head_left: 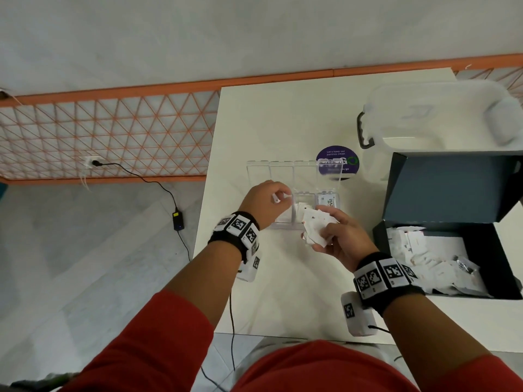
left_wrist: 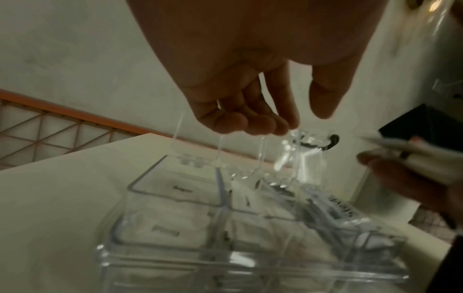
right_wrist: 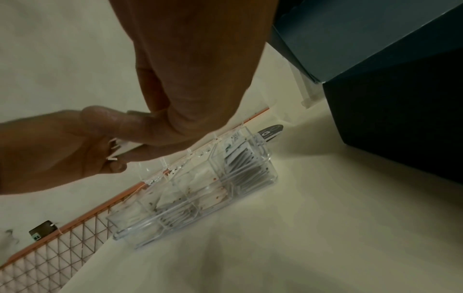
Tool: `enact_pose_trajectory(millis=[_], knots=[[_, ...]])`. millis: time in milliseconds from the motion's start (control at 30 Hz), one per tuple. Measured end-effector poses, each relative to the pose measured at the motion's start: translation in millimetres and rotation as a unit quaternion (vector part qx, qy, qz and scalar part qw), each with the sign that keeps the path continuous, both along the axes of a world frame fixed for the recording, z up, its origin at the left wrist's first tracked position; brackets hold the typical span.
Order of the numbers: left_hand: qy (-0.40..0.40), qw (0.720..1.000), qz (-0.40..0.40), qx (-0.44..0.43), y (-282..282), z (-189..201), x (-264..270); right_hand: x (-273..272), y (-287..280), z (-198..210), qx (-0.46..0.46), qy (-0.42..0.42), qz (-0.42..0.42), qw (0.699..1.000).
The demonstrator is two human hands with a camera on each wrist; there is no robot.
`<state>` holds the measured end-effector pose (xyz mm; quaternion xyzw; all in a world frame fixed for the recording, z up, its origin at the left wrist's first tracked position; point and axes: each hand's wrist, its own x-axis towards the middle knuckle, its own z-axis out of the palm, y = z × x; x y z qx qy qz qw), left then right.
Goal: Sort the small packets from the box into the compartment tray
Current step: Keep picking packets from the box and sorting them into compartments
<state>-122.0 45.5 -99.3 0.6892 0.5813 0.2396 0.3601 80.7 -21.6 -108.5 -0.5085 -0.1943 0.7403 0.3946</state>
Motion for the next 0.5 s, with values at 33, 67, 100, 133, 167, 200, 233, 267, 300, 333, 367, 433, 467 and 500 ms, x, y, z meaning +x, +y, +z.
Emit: enact_pose_trajectory(millis=[33,67,100,133,167,200,233,267,300,333,367,433,467,500], knots=[[-0.014,0.999,-0.011,-0.026,-3,4,4,-1,-1,1,0.001,-0.001,0.003,1.000],[-0.024,0.998,-0.024,-0.056,-6,7,7,-2,-1,1,0.003,-0.003,0.007,1.000],[-0.032,0.995,-0.036,-0.082,-8,9,11,-3,-2,2,0.005,-0.005,0.011,1.000],[-0.038,0.993,-0.047,-0.099,-10,10,14,-4,-3,3,0.006,-0.006,0.014,1.000],[-0.040,0.992,-0.057,-0.109,-12,12,17,-5,-3,3,0.007,-0.006,0.017,1.000],[-0.040,0.991,-0.064,-0.115,-13,12,19,-5,-4,4,0.009,-0.006,0.021,1.000],[-0.043,0.990,-0.065,-0.118,-13,13,20,-6,-5,5,0.011,-0.006,0.025,1.000],[-0.046,0.990,-0.062,-0.119,-14,15,21,-6,-6,5,0.013,-0.008,0.028,0.999],[-0.052,0.990,-0.054,-0.120,-14,16,20,-6,-7,6,0.015,-0.011,0.029,0.999],[-0.061,0.990,-0.045,-0.122,-14,17,19,-6,-7,6,0.016,-0.013,0.028,0.999],[-0.072,0.989,-0.035,-0.126,-14,18,17,-6,-8,6,0.016,-0.014,0.023,1.000],[-0.086,0.988,-0.019,-0.129,-15,19,12,-5,-10,5,0.014,-0.012,0.012,1.000],[-0.089,0.988,-0.008,-0.129,-14,20,10,-5,-11,4,0.013,-0.011,0.009,1.000],[-0.093,0.987,0.006,-0.130,-14,19,8,-5,-11,3,0.011,-0.012,0.007,1.000]])
